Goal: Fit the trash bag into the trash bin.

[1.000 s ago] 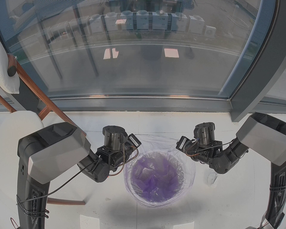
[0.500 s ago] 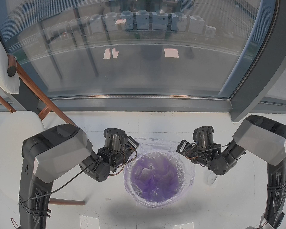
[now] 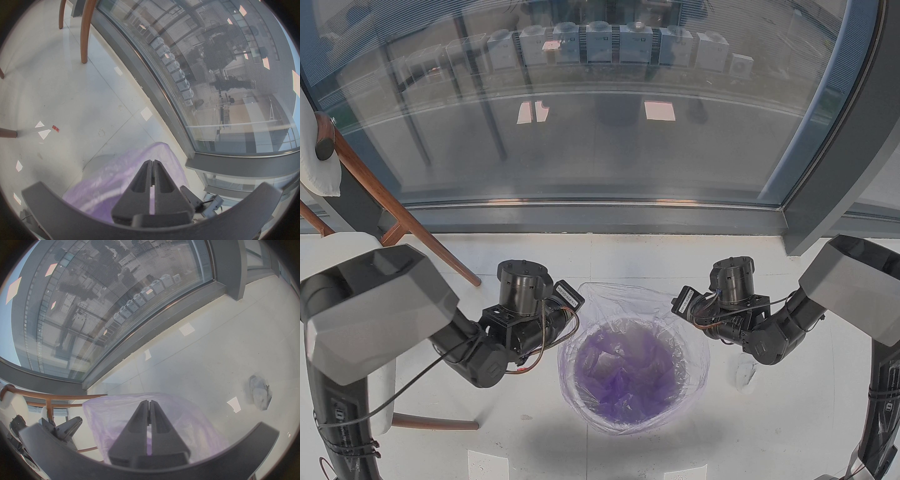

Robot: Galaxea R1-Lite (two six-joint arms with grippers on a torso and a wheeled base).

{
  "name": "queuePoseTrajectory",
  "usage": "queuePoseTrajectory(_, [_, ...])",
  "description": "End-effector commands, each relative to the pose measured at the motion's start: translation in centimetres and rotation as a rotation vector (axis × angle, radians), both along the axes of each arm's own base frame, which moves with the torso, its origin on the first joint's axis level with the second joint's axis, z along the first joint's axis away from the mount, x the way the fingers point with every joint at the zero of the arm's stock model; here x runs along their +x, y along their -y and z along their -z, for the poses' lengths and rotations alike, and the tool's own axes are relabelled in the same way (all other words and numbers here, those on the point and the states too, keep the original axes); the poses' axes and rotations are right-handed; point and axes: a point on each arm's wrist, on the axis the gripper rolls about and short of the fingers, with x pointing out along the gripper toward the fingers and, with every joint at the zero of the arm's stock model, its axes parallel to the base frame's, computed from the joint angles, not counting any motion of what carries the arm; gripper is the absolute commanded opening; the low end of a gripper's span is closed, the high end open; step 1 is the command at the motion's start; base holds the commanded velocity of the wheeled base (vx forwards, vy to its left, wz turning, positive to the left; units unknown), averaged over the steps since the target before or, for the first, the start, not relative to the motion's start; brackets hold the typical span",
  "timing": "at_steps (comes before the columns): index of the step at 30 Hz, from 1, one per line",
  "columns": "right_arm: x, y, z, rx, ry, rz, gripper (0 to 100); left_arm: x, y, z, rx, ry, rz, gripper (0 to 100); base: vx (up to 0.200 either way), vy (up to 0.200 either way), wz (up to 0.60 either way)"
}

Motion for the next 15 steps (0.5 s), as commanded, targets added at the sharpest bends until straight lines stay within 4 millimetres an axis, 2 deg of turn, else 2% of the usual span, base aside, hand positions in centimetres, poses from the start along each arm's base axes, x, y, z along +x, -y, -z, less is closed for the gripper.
queuePoseTrajectory(1, [-4.2,1.3,-6.6,0.123,0.068,-0.055,0,-5.8,-2.6,-7.6,-0.088,0.125,0.036,0,0.0,0.0,0.0])
queuePoseTrajectory(4, [-5.4,2.7,-7.7,0.147,0.062,-0.02,0,-7.3,-3.4,-8.8,-0.136,0.133,0.019,0,0.0,0.0,0.0])
queuePoseTrajectory(8, [-5.3,7.9,-6.7,0.078,0.037,0.1,0,-9.8,-5.1,-10.0,-0.216,0.132,0.002,0,0.0,0.0,0.0])
queuePoseTrajectory(11, [-4.9,11.5,-5.4,-0.019,0.019,0.172,0,-11.0,-6.0,-10.4,-0.311,0.147,-0.012,0,0.0,0.0,0.0])
queuePoseTrajectory(15, [-4.5,15.7,-2.2,-0.162,-0.062,0.229,0,-12.0,-6.5,-9.7,-0.359,0.176,-0.01,0,0.0,0.0,0.0])
